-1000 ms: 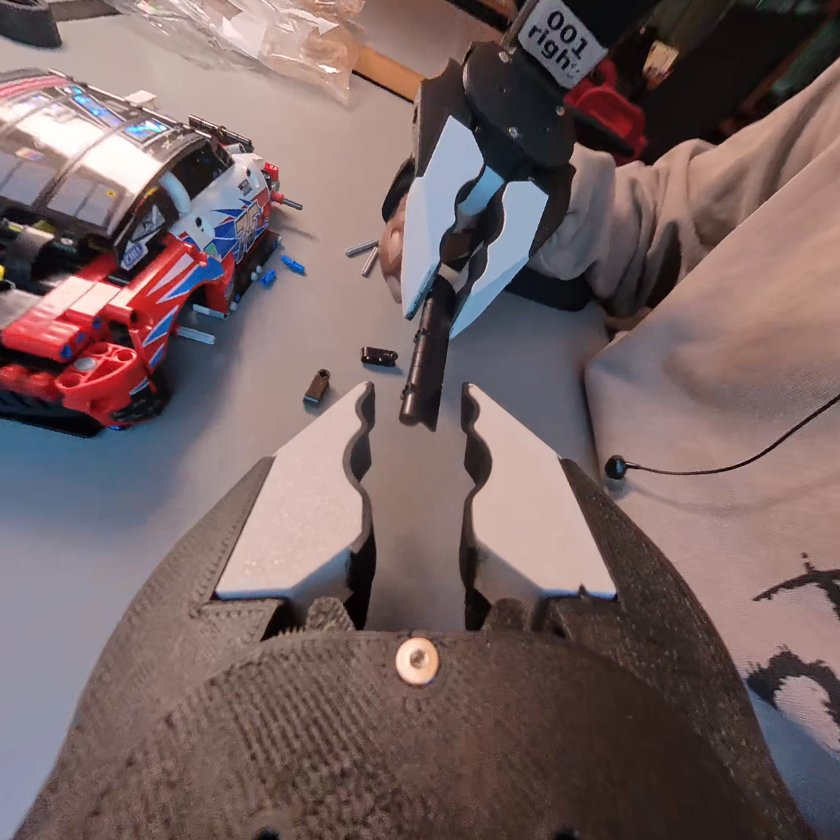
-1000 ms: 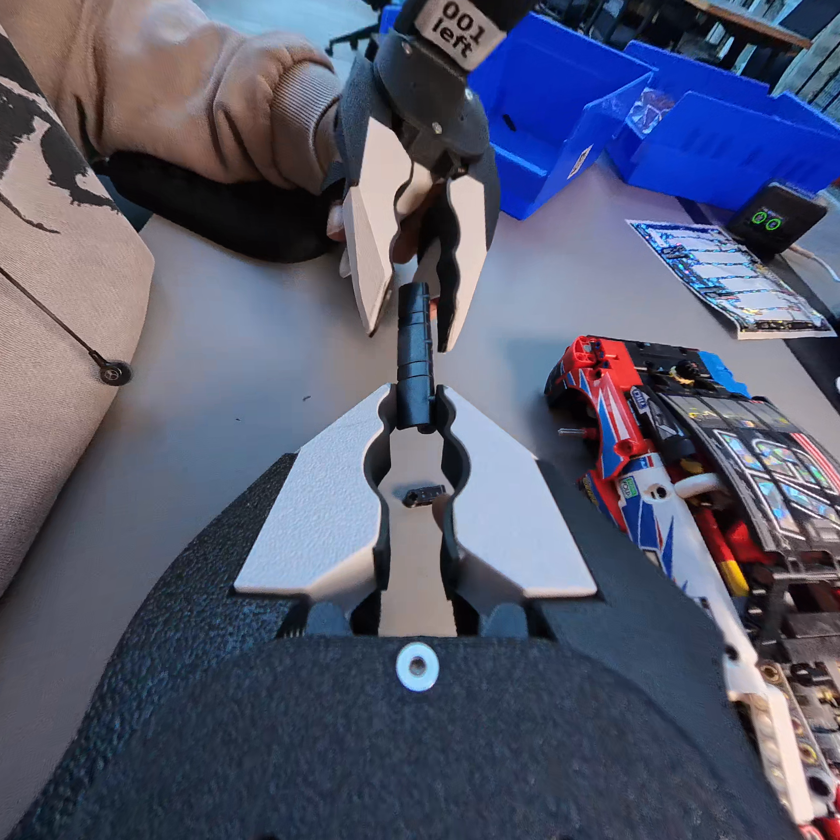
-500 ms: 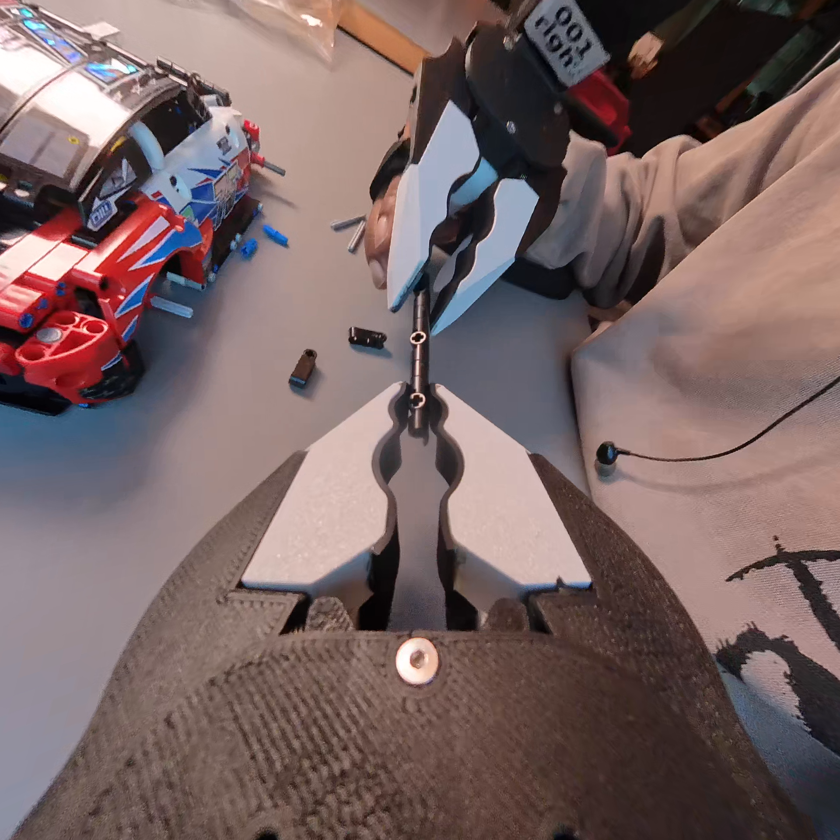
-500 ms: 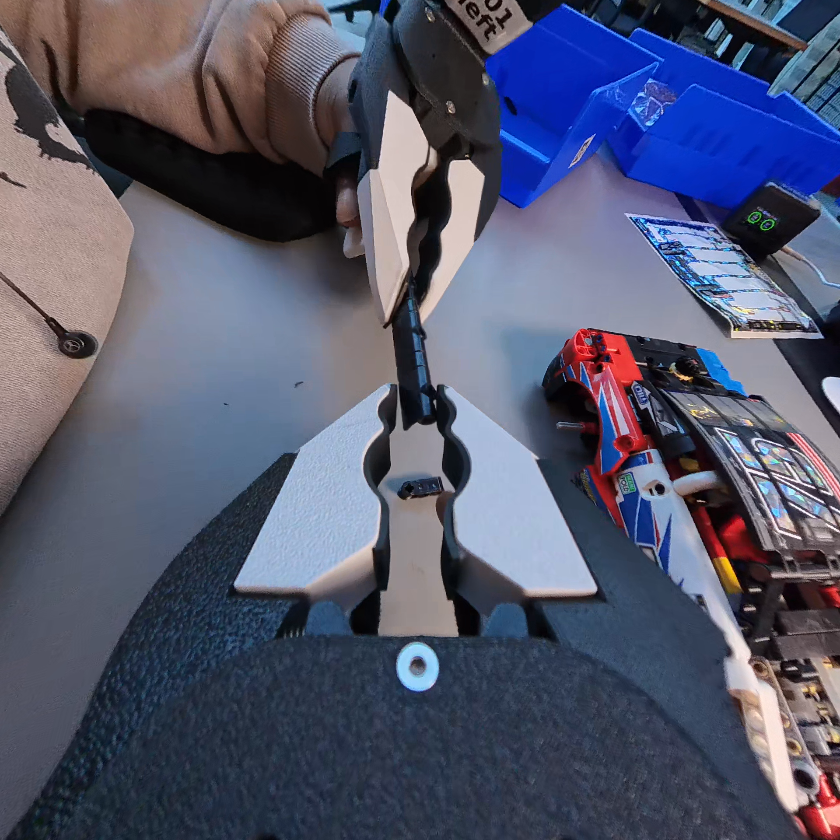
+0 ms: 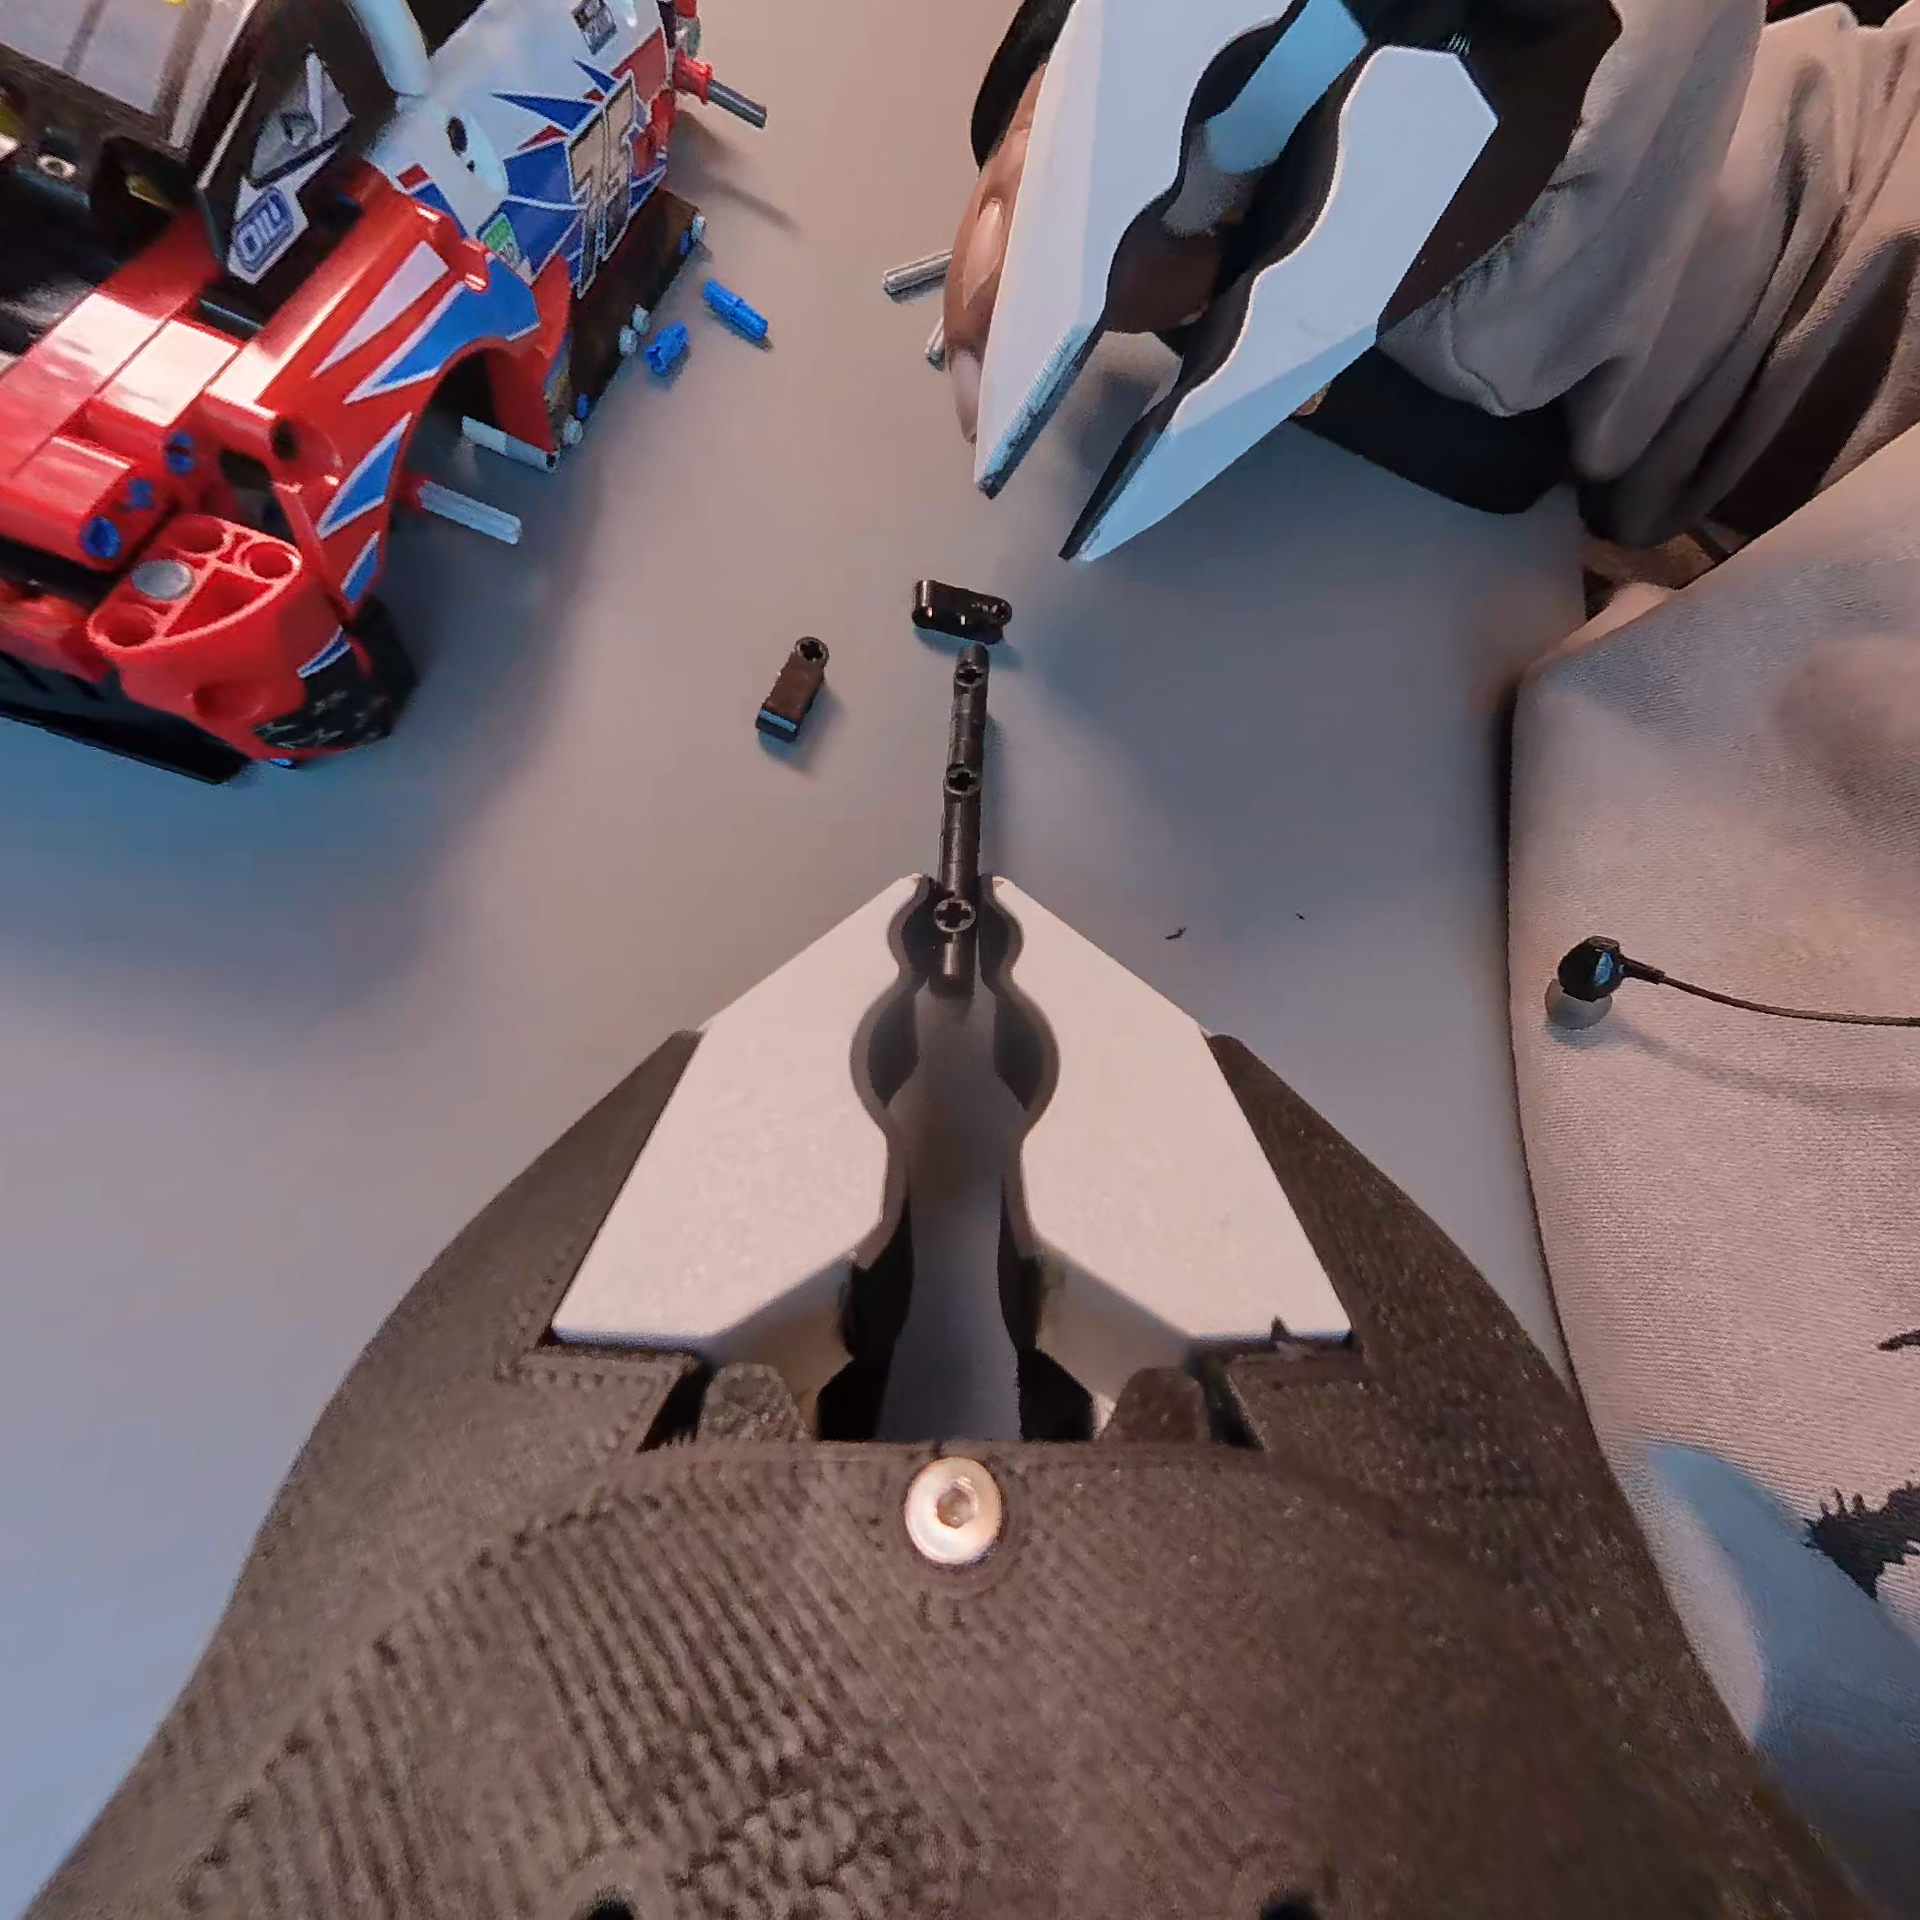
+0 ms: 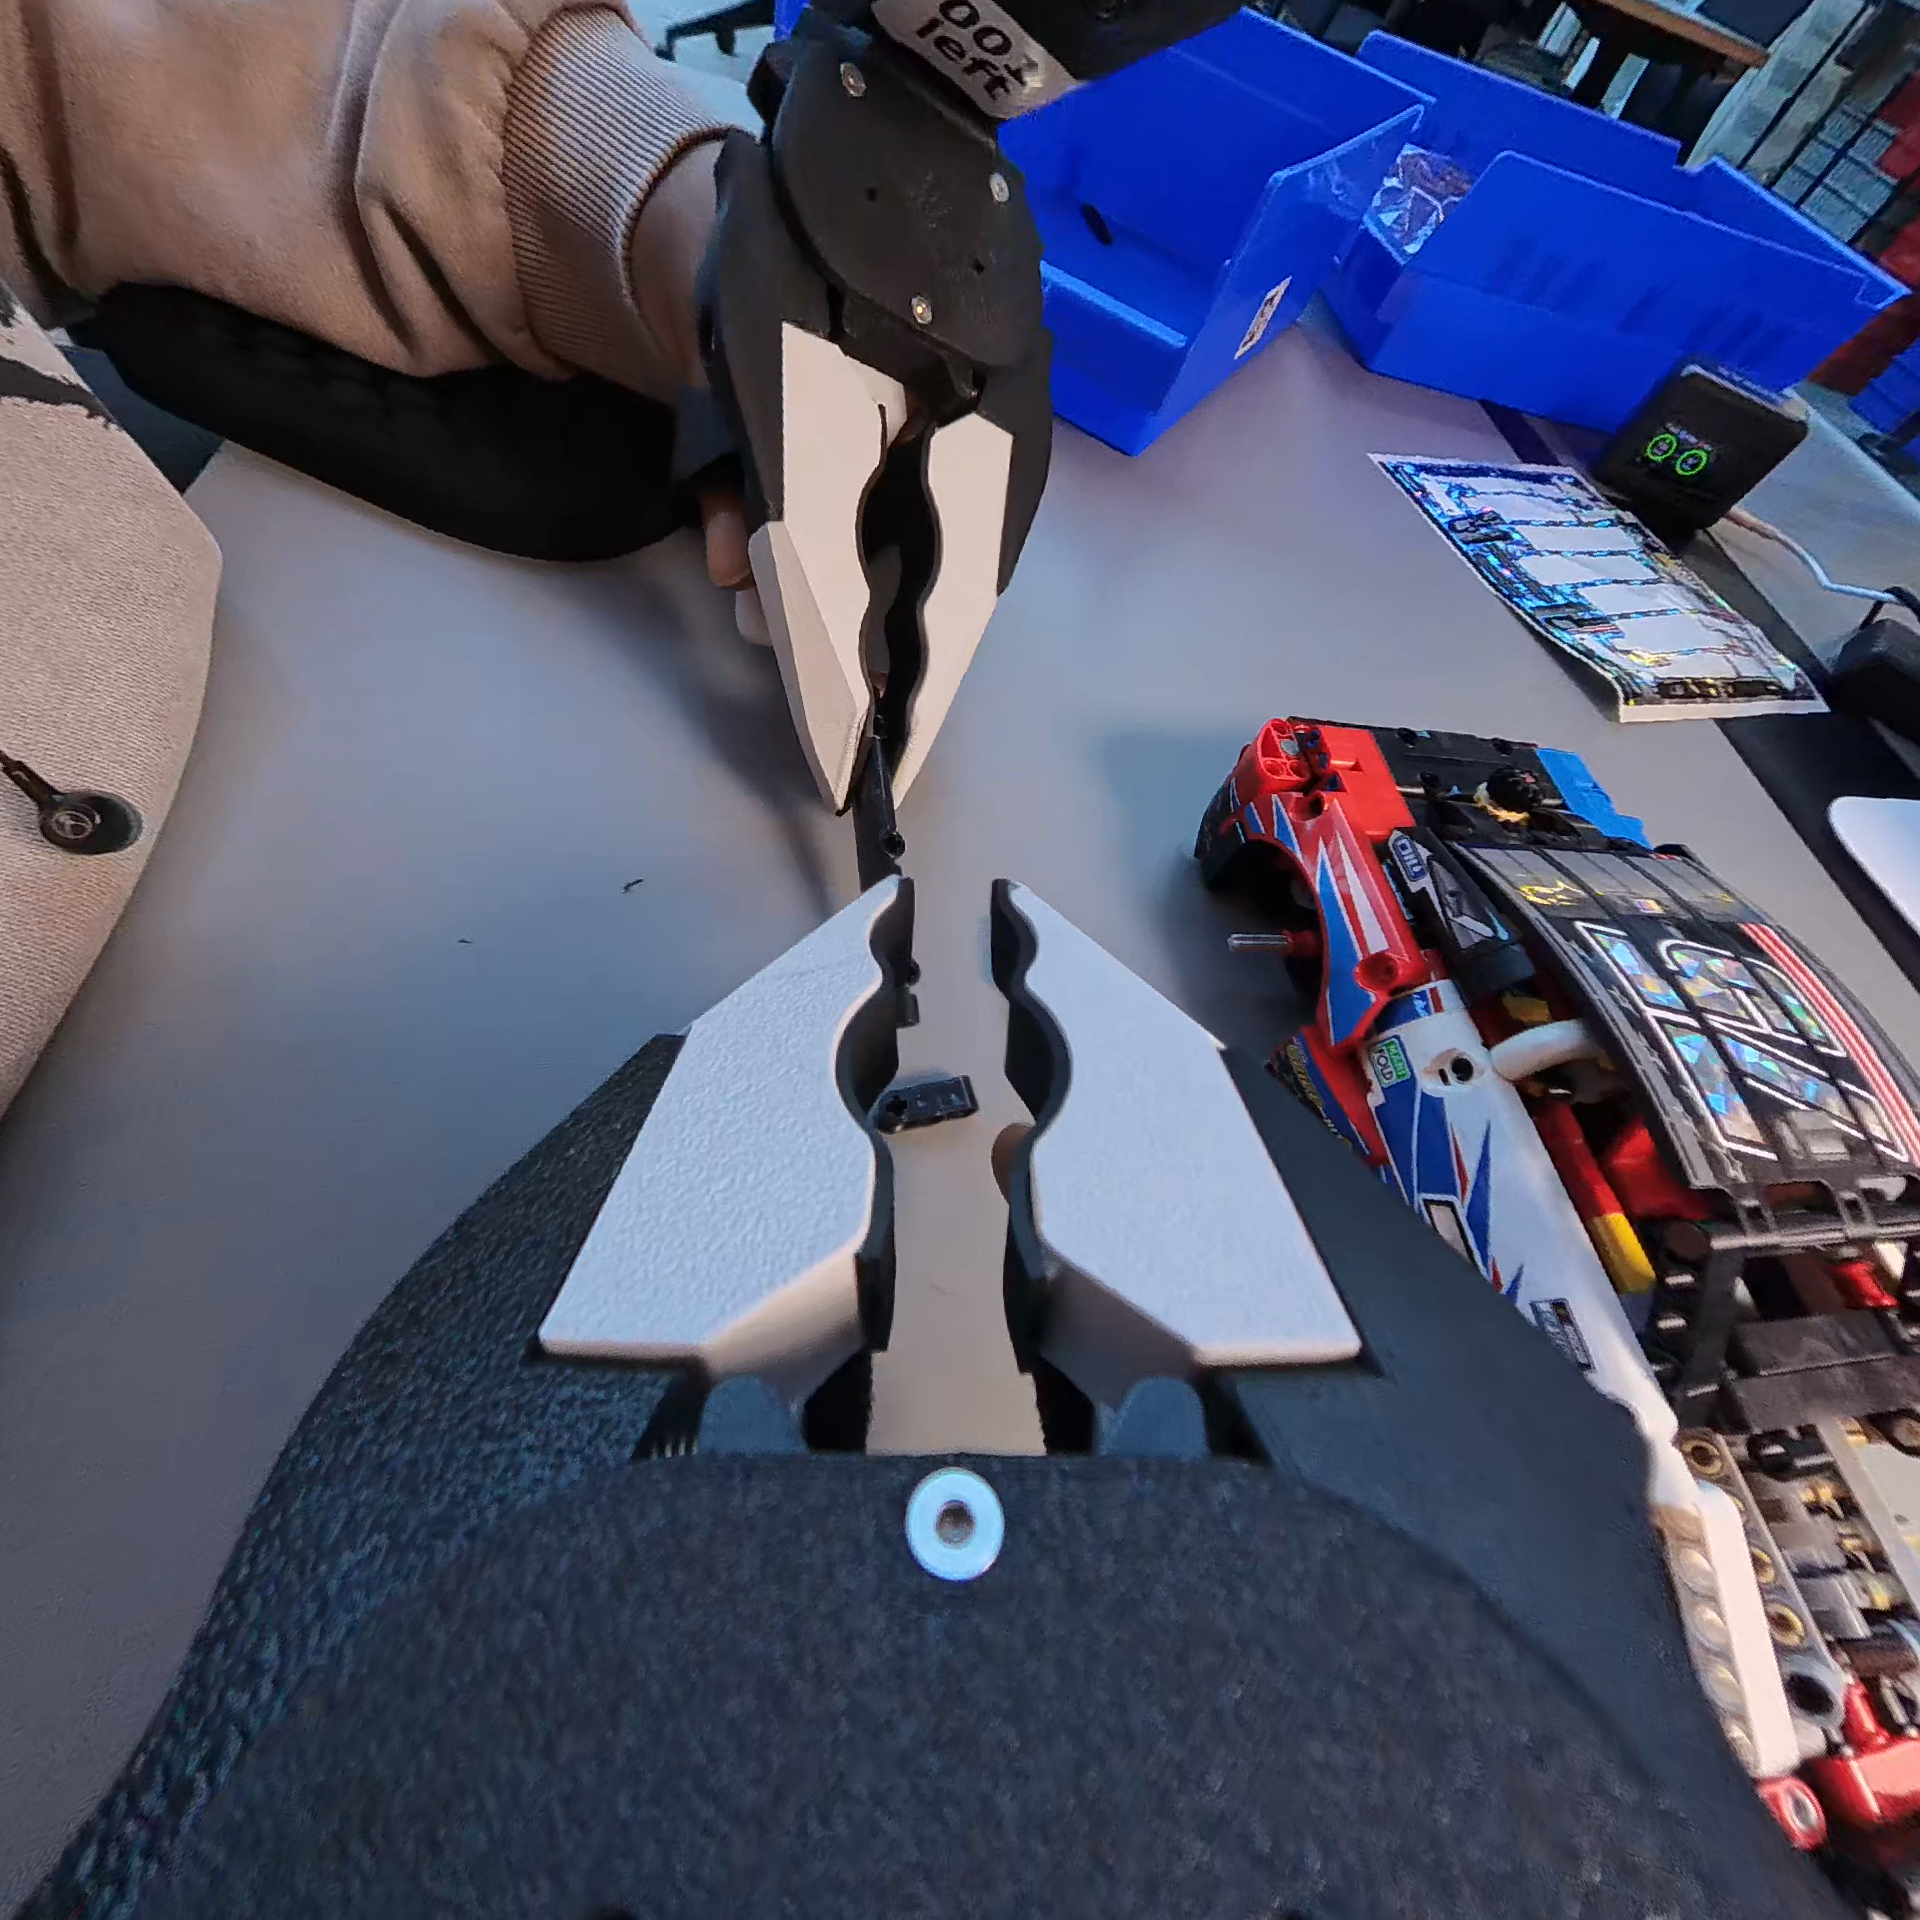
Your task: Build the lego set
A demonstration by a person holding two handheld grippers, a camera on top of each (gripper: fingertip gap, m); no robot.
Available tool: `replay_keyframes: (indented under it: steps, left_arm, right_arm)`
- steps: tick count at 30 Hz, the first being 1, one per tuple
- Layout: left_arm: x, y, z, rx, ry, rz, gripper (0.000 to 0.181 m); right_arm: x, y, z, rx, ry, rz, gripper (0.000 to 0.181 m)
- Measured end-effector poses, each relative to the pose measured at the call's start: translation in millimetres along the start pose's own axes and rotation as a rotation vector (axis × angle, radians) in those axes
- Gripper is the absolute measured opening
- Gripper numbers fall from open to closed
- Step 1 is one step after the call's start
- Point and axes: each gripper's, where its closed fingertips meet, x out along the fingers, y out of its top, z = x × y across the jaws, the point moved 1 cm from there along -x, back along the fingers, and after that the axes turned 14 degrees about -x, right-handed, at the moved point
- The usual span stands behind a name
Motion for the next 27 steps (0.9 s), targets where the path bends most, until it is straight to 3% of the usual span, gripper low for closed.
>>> replay_keyframes:
  steps: [6,10,14,18,22,27]
  left_arm:
    - [-4.1,3.8,-13.5,0.043,0.104,0.026,0.012]
    - [-8.7,10.7,-18.7,0.054,0.141,0.07,0.017]
    - [-13.7,16.5,-21.2,0.054,0.139,0.109,0.021]
    - [-8.1,10.7,-16.6,0.106,0.124,0.069,0.03]
    - [3.0,2.2,-12.7,0.206,0.148,-0.005,0.031]
    - [8.0,-2.6,-10.9,0.328,0.177,-0.077,0.013]
  right_arm:
    - [-12.3,-2.8,21.7,0.026,-0.095,-0.01,0.012]
    - [-49.3,-15.8,59.3,0.037,-0.24,-0.072,0.011]
    - [-98.4,-55.2,74.6,0.095,-0.25,-0.243,0.009]
    - [-132.3,-111.8,44.9,0.189,-0.089,-0.46,0.008]
    - [-138.5,-130.9,38.1,0.247,-0.062,-0.497,0.007]
    - [-96.8,-102.9,48.4,0.204,-0.065,-0.386,0.007]
